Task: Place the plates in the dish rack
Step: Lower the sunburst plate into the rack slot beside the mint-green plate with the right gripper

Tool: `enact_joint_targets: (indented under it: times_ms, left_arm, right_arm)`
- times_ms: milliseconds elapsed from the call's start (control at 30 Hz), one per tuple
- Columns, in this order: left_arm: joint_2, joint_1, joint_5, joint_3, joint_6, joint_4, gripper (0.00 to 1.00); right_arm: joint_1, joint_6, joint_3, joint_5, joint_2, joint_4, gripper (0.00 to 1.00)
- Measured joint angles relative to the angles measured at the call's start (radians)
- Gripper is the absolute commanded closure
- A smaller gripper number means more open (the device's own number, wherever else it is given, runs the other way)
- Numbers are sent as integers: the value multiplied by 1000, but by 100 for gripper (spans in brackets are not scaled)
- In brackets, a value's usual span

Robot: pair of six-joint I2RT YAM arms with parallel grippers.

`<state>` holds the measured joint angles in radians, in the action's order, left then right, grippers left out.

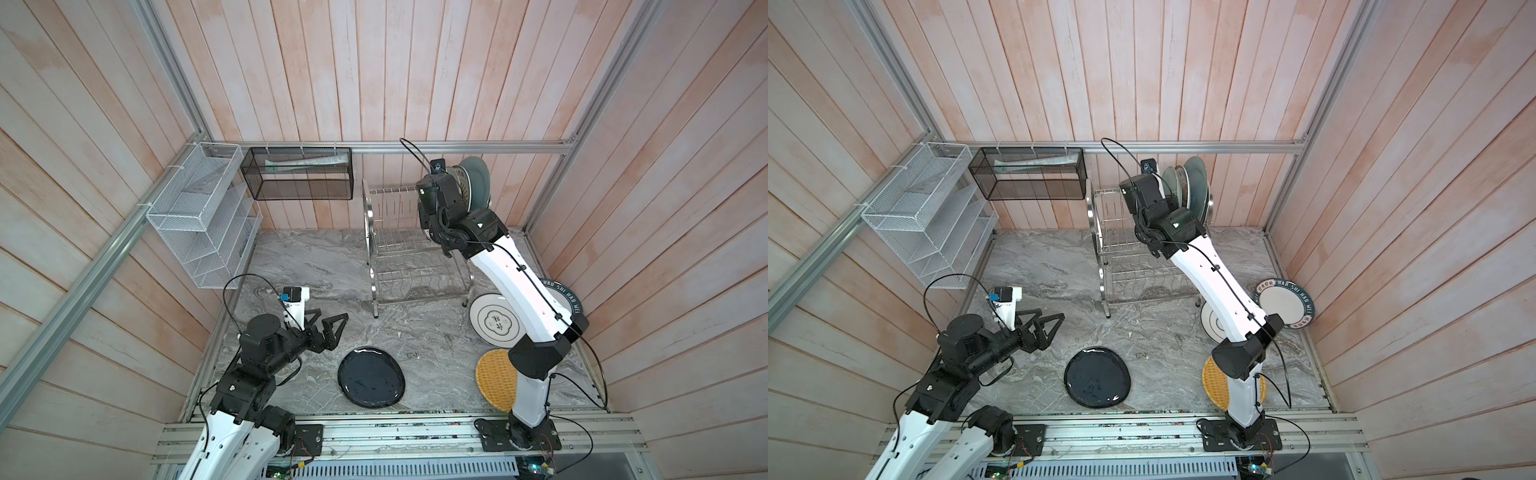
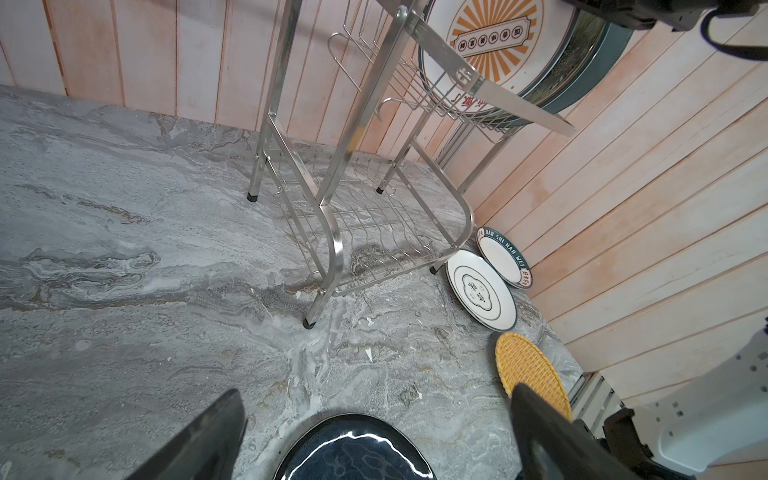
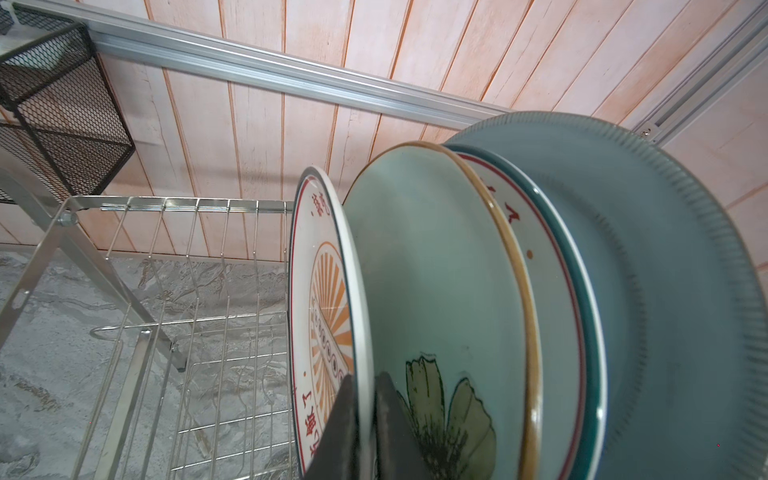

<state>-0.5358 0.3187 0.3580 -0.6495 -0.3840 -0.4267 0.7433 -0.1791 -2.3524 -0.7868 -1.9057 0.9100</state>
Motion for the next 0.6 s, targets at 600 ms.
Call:
enact_joint_targets:
  times_ms: [600]
  left_arm:
    - [-11,0,4,0,0,0,0]
  right_arm:
    - [-15,9,89,31,18,-3,57]
